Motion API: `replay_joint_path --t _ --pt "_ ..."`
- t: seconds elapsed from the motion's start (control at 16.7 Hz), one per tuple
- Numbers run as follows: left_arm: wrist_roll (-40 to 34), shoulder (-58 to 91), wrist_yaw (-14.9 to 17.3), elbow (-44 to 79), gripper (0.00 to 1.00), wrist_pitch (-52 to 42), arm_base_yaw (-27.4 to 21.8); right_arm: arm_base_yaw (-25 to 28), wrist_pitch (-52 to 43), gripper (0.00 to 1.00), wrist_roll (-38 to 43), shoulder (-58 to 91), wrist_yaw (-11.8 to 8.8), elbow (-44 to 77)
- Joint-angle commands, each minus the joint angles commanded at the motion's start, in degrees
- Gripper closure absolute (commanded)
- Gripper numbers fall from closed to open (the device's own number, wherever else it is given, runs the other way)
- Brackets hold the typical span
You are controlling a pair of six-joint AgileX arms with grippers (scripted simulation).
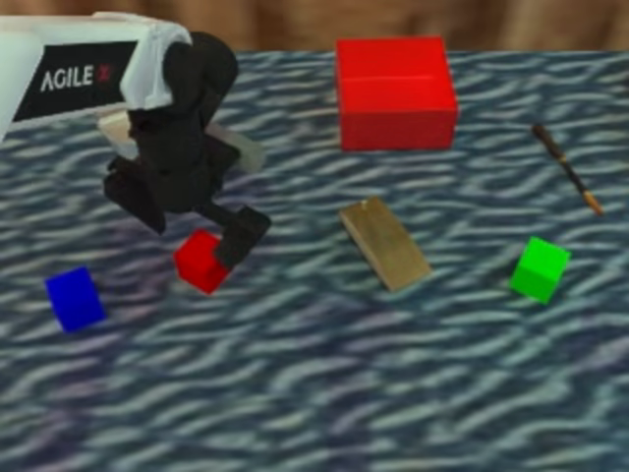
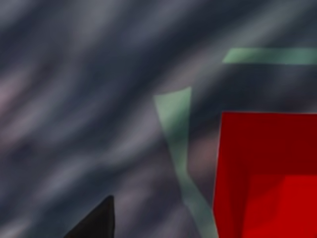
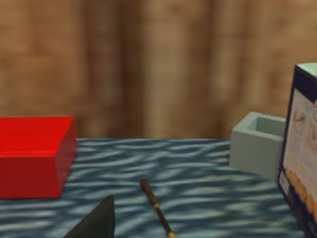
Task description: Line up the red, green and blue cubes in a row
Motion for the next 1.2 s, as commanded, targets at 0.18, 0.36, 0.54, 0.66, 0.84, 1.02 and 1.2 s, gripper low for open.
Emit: replay_joint_path --t 0.18,0.36,0.54,0.66,0.84,1.02,1.2 --pt "0.02 2.76 0.03 -3.46 0.0 6.28 -0.03 0.0 0.0 0.0 0.0 0.0 0.0 0.0" --pt "0.03 3.55 0.04 -4.3 0.0 7.6 -0.05 0.0 0.0 0.0 0.0 0.0 0.0 0.0" --pt "0.03 3.55 0.04 -4.3 0.08 7.6 -0.05 0.0 0.0 0.0 0.0 0.0 0.0 0.0" --pt "0.03 3.55 0.04 -4.3 0.23 7.6 -0.05 0.0 0.0 0.0 0.0 0.0 0.0 0.0" --pt "0.03 3.55 0.04 -4.3 0.45 7.6 -0.05 0.0 0.0 0.0 0.0 0.0 0.0 0.0" --pt "0.03 3.55 0.04 -4.3 0.68 7.6 -0.05 0.0 0.0 0.0 0.0 0.0 0.0 0.0" --pt "0.03 3.55 0.04 -4.3 0.9 7.6 -0.05 0.0 0.0 0.0 0.0 0.0 0.0 0.0"
